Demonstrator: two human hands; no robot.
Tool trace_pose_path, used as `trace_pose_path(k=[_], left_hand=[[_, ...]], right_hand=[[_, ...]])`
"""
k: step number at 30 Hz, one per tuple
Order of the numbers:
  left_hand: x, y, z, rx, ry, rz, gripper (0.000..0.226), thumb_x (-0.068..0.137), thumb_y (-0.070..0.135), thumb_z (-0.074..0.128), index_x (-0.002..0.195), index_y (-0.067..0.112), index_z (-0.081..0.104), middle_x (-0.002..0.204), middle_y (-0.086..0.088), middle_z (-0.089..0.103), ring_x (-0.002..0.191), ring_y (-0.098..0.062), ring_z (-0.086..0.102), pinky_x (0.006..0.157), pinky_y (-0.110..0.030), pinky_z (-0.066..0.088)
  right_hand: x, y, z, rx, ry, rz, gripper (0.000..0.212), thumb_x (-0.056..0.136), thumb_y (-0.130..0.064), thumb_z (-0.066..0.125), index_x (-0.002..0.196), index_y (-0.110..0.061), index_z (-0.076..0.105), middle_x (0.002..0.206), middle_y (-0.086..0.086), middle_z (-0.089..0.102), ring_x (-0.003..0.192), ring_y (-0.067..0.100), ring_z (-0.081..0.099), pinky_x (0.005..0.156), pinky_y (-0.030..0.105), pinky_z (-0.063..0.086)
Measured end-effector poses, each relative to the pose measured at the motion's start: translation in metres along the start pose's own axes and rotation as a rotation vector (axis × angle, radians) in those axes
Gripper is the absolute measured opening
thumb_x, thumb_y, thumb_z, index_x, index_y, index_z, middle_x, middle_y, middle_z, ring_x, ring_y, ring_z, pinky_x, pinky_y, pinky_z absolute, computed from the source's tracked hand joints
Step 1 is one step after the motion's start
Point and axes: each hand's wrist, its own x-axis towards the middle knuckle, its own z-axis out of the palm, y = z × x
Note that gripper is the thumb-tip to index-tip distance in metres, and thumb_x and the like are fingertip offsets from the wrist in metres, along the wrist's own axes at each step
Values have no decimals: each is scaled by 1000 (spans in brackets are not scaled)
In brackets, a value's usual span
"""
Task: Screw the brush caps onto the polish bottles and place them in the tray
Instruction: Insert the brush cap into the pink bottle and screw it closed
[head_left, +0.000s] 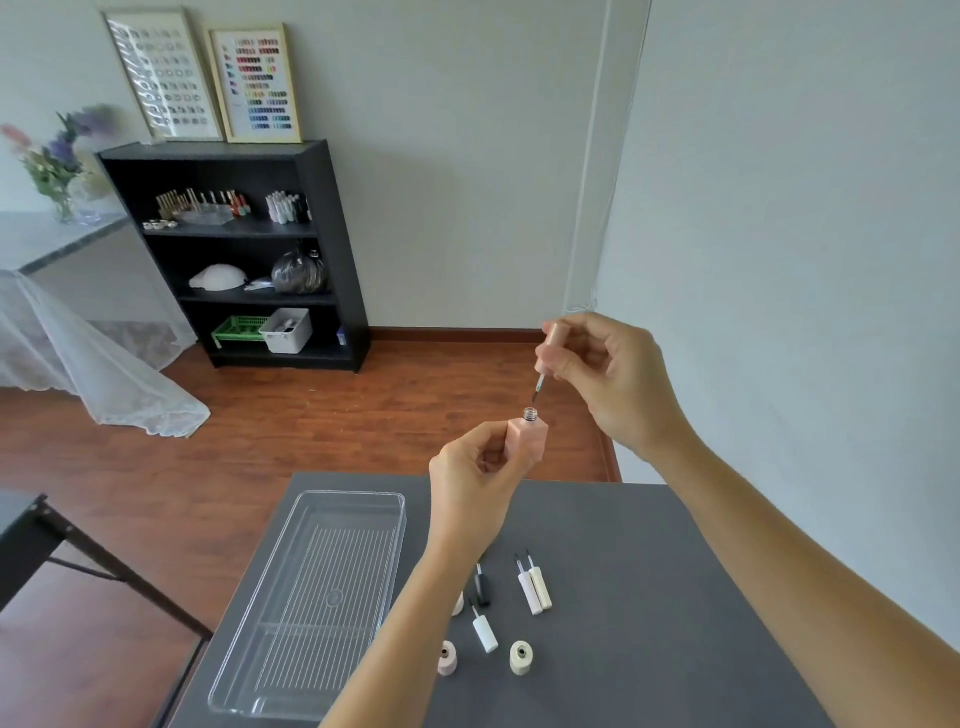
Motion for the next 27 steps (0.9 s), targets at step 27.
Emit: trace_pose_path(k=[27], left_hand=[[15, 40, 4, -20, -11, 89, 1, 85, 28, 75, 84, 27, 74, 66, 9, 68, 56, 2, 52, 56, -9, 43]], right_hand=[[8, -24, -18, -43, -302, 28, 35, 92, -26, 64, 124, -14, 57, 89, 9, 69, 115, 8, 62, 99, 18, 47]])
